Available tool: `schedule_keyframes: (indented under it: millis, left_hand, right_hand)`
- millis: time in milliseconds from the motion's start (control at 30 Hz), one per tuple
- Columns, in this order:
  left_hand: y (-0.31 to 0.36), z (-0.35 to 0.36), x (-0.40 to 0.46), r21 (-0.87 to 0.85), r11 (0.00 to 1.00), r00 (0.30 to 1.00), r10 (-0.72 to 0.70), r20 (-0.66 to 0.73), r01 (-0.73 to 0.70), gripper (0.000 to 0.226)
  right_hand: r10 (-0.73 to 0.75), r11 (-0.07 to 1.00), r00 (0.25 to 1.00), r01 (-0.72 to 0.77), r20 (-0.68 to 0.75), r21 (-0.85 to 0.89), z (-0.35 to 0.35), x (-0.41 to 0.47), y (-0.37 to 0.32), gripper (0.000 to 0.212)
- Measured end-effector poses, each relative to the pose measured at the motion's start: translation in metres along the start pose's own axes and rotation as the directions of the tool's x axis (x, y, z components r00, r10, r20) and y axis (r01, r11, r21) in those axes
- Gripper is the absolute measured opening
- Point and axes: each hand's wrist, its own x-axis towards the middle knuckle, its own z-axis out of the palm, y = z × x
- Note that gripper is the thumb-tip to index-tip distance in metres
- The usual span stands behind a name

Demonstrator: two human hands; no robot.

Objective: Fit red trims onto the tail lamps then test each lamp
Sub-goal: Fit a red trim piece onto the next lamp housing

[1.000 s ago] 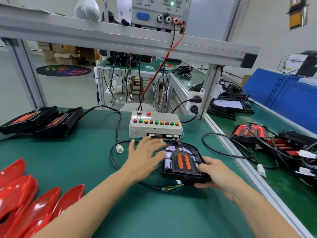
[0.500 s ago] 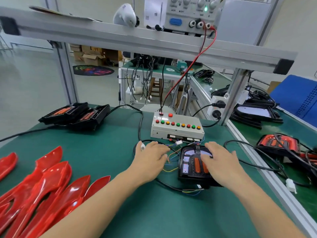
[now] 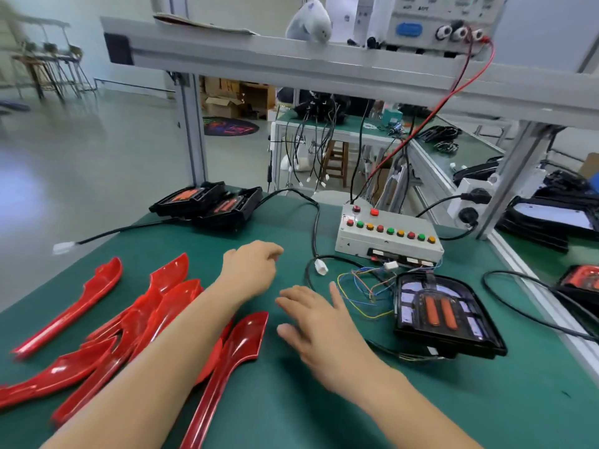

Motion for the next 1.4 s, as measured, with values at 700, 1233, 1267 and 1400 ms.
schedule_keyframes:
  millis: [700, 1233, 1267, 1400]
  left_hand:
    - [-0.002, 0.012, 0.005, -0.059, 0.998, 0.999, -0.036, -0.011, 0.035, 0.043]
    - [0.026, 0.007, 0.008, -0.581, 0.814, 0.997, 0.045, 0.058, -0.003, 0.026]
    - [0.028, 0.006, 0.007, -0.638, 0.769, 0.994, 0.054, 0.097, 0.021, 0.022]
    - [0.037, 0.010, 0.000, -0.795, 0.578, 0.912, 0.199, 0.359, 0.186, 0.029]
  right_hand:
    - [0.299, 0.954, 0.954, -0.300, 0.017, 0.023, 0.014, 0.039, -0.021, 0.024]
    - [0.372, 0.829, 0.910, -0.237, -0.184, 0.506, -0.058, 0.032, 0.027, 0.022]
    - [0.380, 0.818, 0.902, -0.226, -0.204, 0.528, -0.061, 0.031, 0.030, 0.025]
    - [0.403, 0.791, 0.879, -0.194, -0.256, 0.580, -0.070, 0.029, 0.040, 0.027]
